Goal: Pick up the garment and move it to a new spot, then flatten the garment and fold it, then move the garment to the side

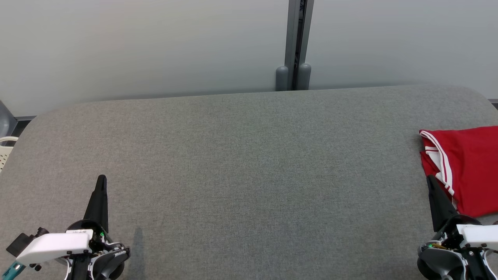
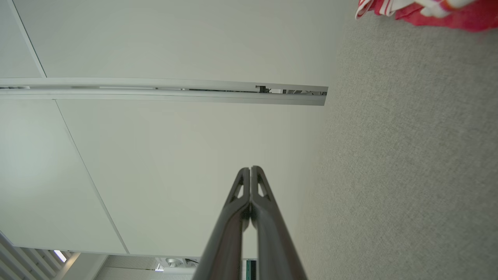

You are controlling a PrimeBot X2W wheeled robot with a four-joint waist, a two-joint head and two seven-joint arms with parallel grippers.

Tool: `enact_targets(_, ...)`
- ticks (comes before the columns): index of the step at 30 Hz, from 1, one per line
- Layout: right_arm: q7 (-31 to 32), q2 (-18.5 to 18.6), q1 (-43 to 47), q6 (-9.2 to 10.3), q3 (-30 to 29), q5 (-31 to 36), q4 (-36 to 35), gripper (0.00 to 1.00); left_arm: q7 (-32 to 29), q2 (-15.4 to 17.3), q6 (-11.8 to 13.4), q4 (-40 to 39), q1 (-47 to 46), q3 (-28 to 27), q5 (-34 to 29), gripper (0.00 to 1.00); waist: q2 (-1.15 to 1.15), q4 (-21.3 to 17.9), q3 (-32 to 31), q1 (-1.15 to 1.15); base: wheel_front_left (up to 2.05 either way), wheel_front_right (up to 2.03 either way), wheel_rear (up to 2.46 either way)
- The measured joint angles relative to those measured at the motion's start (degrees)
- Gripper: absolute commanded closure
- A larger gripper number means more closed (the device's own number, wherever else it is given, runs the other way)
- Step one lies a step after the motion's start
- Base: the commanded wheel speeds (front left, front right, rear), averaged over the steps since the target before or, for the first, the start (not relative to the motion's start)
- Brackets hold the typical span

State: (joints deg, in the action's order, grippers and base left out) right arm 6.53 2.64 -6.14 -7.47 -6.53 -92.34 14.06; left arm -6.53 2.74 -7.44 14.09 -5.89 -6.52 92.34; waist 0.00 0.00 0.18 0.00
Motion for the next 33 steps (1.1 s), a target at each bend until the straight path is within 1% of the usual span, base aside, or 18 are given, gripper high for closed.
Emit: enact_targets(33, 0.0, 0.0, 0.0, 0.0, 0.0, 0.0, 0.0, 1.0, 0.0, 0.0, 0.0, 0.0, 0.0, 0.0, 0.0, 1.0, 0.0, 0.0, 0.0, 0.0, 0.0, 0.0, 0.0)
